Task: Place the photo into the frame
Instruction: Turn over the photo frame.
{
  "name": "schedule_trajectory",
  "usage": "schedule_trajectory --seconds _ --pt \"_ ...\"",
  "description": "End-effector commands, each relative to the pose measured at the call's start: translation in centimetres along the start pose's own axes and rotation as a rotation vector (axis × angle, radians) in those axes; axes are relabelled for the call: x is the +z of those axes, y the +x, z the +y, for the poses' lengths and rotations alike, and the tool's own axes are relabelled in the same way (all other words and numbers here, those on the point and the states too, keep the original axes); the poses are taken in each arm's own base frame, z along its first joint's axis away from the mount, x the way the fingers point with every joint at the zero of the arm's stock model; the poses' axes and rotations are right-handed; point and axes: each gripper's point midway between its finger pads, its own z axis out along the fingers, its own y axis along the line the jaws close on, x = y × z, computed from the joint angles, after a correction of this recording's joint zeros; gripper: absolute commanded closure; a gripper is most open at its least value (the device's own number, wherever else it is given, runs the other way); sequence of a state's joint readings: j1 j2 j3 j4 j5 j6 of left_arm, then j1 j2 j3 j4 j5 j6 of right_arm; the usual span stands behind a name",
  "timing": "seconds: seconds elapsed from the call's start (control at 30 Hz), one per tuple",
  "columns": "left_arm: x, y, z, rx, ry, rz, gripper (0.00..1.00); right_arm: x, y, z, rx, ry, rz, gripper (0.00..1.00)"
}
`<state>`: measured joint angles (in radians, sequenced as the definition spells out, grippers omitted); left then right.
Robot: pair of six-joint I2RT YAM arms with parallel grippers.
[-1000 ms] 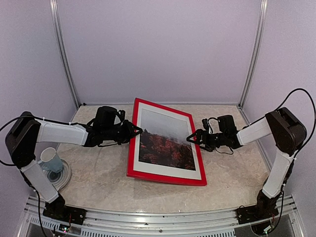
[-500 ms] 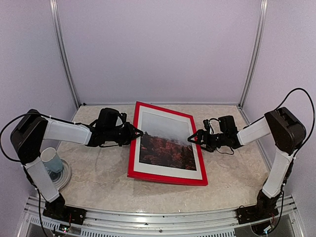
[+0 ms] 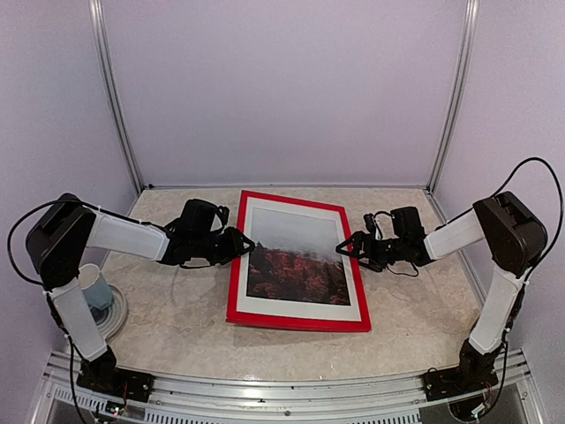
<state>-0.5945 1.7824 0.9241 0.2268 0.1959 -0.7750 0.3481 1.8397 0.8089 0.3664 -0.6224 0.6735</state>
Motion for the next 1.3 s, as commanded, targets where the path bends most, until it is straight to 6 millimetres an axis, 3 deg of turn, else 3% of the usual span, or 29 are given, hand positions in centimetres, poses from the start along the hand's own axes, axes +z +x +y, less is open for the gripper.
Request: schedule_trajectory --seconds 0.0,0.27,0.57,0.73,1.27 --pt "0.3 0.3 0.1 0.101 -0.021 -0.005 0.60 0.0 0.5 0.8 -0.008 -0.032 0.022 0.01" --pt "0.3 0.4 0.4 0.097 -0.029 0.005 0.46 -0.1 0.8 0.7 -0.007 -0.029 0.027 0.01" --pt "0.7 1.0 1.1 0.089 -0.048 0.023 0.38 -0.1 1.0 0.7 -0.004 -0.034 0.030 0.01" --pt "1.0 0.9 1.5 0.092 -0.070 0.023 0.31 0.0 1.2 0.7 -0.001 -0.036 0.035 0.01" --pt "0.8 0.3 2.6 0.118 -0.150 0.009 0.19 0.6 1.7 0.9 0.000 -0.037 0.047 0.01"
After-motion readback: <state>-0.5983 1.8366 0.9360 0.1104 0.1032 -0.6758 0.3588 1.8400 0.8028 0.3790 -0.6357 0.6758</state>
